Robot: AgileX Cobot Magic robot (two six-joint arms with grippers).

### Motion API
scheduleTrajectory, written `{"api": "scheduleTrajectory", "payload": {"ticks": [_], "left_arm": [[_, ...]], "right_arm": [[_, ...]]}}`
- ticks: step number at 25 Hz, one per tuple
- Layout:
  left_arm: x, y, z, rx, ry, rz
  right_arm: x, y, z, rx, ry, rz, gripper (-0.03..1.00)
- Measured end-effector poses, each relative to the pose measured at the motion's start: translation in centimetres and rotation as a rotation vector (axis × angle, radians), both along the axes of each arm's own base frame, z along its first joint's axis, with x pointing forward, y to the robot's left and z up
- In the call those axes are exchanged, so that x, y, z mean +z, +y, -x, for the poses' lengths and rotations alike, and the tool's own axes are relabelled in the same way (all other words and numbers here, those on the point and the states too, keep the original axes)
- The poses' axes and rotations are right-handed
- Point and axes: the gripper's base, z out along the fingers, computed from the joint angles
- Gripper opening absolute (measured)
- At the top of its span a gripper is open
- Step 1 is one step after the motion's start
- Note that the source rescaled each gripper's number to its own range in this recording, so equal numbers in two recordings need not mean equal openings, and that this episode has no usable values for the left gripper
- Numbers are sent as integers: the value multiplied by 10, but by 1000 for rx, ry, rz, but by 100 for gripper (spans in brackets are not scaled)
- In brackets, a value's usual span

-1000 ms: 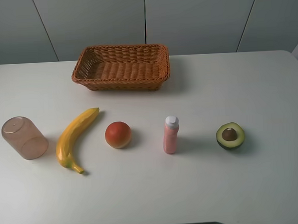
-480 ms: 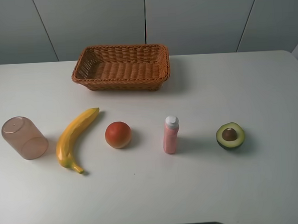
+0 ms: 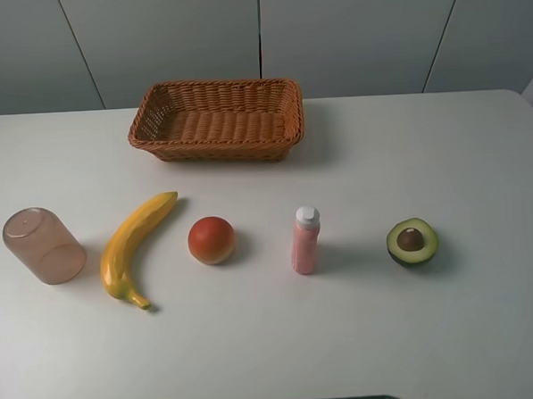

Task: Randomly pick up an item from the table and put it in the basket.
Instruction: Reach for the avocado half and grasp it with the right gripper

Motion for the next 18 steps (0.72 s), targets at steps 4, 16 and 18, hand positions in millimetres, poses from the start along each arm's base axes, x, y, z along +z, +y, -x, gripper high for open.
{"api": "scheduleTrajectory", "payload": {"ticks": [4, 16, 18], "left_arm": [[0, 0, 0, 0, 0, 0], [0, 0, 0, 3, 1, 6], [0, 0, 0, 3, 1, 6]], "right_arm": [[23, 0, -14, 0, 61, -2, 100], [79, 0, -131, 36, 363, -22, 100], [73, 1, -157, 52, 436, -41, 100]]}}
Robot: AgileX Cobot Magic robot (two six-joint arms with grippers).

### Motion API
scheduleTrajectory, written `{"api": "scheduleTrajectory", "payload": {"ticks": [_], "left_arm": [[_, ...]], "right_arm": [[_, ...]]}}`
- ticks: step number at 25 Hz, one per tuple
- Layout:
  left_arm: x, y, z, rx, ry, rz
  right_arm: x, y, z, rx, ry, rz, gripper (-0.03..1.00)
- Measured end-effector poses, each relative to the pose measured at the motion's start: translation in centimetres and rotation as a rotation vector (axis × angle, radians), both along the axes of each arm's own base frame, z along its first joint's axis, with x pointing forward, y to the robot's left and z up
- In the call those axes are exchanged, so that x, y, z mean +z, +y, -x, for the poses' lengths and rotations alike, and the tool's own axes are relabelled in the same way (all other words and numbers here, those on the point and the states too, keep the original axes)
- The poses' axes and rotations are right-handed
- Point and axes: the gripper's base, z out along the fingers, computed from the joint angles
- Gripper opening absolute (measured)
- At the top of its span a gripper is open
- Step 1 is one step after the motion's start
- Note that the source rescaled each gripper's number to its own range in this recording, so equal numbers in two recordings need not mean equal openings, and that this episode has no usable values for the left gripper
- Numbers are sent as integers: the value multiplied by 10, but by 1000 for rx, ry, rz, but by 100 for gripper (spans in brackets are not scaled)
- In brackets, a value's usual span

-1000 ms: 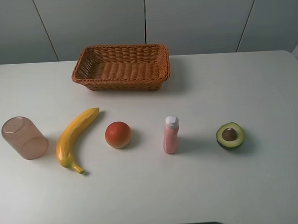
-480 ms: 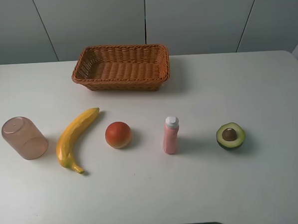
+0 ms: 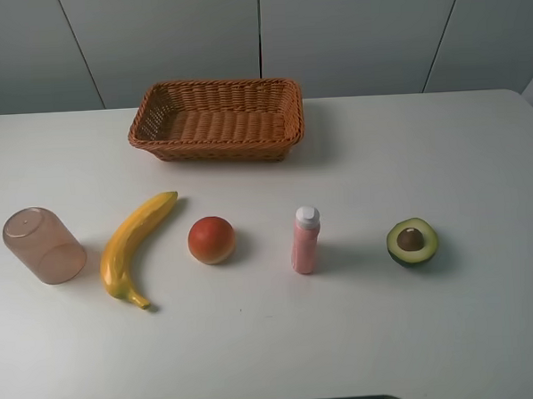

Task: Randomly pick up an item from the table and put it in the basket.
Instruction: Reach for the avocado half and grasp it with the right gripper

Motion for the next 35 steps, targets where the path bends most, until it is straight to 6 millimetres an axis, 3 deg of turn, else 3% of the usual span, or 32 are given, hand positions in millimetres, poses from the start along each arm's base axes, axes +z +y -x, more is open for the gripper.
{"api": "scheduleTrajectory", "payload": {"ticks": [7, 14, 21, 25, 35], "left_arm": [[0, 0, 0, -3, -1, -6], [0, 0, 0, -3, -1, -6], [0, 0, 0, -3, -1, -6], [0, 0, 0, -3, -1, -6], [0, 0, 0, -3, -1, -6]], "right_arm": [[-46, 12, -70, 59, 203, -46, 100], [-100, 48, -105, 121, 386, -61, 100], [-166, 58, -107, 39, 543, -102, 100], [-189, 58, -98, 9, 584, -124, 100], [-208, 69, -86, 1, 560, -153, 100]]}}
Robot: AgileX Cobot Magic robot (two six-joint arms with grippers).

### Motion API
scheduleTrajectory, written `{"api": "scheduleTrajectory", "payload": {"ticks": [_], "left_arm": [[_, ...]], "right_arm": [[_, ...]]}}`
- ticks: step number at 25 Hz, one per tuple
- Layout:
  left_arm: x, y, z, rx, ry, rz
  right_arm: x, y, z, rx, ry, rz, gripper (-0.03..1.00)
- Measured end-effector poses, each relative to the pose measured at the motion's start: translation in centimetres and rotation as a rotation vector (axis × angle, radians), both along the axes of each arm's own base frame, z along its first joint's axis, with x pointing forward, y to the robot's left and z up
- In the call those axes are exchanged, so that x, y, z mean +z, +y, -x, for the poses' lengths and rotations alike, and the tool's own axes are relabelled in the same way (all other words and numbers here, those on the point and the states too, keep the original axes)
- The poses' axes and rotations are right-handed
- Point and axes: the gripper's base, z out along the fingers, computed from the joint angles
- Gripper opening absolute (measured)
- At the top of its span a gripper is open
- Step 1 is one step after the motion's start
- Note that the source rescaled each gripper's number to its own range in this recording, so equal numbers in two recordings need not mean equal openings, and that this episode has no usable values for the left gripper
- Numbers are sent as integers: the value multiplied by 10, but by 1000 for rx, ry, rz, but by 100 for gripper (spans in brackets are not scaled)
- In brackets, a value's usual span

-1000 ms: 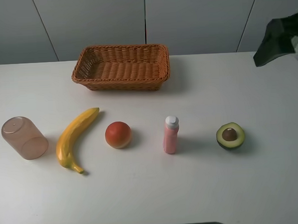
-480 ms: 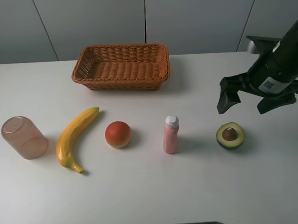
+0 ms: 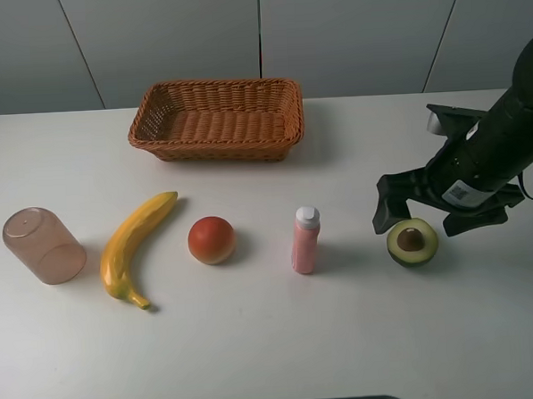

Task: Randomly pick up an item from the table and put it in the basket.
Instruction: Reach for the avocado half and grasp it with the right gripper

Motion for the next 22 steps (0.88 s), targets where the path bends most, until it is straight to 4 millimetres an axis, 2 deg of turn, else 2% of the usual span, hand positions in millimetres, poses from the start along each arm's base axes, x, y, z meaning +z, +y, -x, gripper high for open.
{"api": "scheduleTrajectory", "payload": {"ticks": [3, 11, 22], "left_arm": [[0, 0, 0, 0, 0, 0], [0, 0, 0, 0, 0, 0], [0, 0, 0, 0, 0, 0]], "right_arm": [[-6, 0, -1, -20, 12, 4, 100], [-40, 2, -5, -38, 126, 24, 100], [-53, 2, -9, -31, 125, 32, 100]]}}
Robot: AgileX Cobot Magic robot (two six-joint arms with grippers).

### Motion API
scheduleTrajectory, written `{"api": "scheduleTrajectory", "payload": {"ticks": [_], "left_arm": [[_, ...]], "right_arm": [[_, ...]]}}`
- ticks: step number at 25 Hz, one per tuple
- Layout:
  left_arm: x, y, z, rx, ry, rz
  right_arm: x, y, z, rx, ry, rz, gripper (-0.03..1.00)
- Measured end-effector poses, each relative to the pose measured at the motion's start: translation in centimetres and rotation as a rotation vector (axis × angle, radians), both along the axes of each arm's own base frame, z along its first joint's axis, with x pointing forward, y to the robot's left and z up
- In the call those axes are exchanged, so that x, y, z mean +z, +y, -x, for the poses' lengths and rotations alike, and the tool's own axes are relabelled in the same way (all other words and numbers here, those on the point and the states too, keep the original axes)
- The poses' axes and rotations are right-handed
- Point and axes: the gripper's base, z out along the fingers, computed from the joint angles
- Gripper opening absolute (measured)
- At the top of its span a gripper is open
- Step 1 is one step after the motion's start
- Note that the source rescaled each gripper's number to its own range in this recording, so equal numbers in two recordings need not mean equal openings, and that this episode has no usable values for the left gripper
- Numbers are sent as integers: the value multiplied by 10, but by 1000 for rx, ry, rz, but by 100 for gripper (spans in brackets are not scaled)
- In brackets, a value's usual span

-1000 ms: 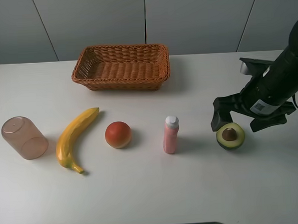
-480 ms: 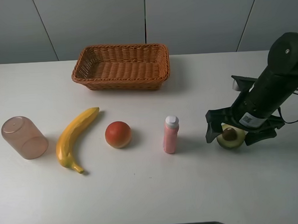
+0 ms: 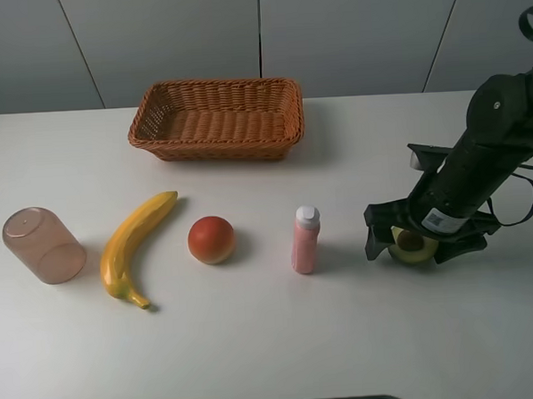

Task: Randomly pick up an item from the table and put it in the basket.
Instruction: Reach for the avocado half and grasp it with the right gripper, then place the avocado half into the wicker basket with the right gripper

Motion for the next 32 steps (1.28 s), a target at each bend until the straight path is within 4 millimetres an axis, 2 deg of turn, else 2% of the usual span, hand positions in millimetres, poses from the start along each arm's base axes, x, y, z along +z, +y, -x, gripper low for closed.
{"api": "scheduleTrajectory", "payload": {"ticks": [2, 3, 4, 5, 6, 7, 18, 20, 23, 32], "left_arm": [[0, 0, 0, 0, 0, 0], [0, 0, 0, 0, 0, 0], [0, 0, 0, 0, 0, 0], [0, 0, 0, 0, 0, 0], [0, 0, 0, 0, 0, 0], [0, 0, 0, 0, 0, 0], [0, 0, 0, 0, 0, 0], [0, 0, 0, 3, 1, 6], [0, 0, 0, 3, 1, 6], [0, 0, 0, 3, 1, 6]], "right_arm": [[0, 0, 0, 2, -4, 0, 99], [0, 0, -1, 2, -6, 0, 89], [-1, 0, -1, 1, -6, 0, 71], [-1, 0, -1, 1, -6, 0, 41], [-1, 0, -1, 1, -7, 0, 5], [-1, 0, -1, 1, -7, 0, 0], [0, 0, -1, 5, -7, 0, 0], [7, 1, -3, 21, -7, -1, 0], [32, 3, -13, 55, -41, -7, 0], [158, 10, -59, 171, -390, -6, 0]]}}
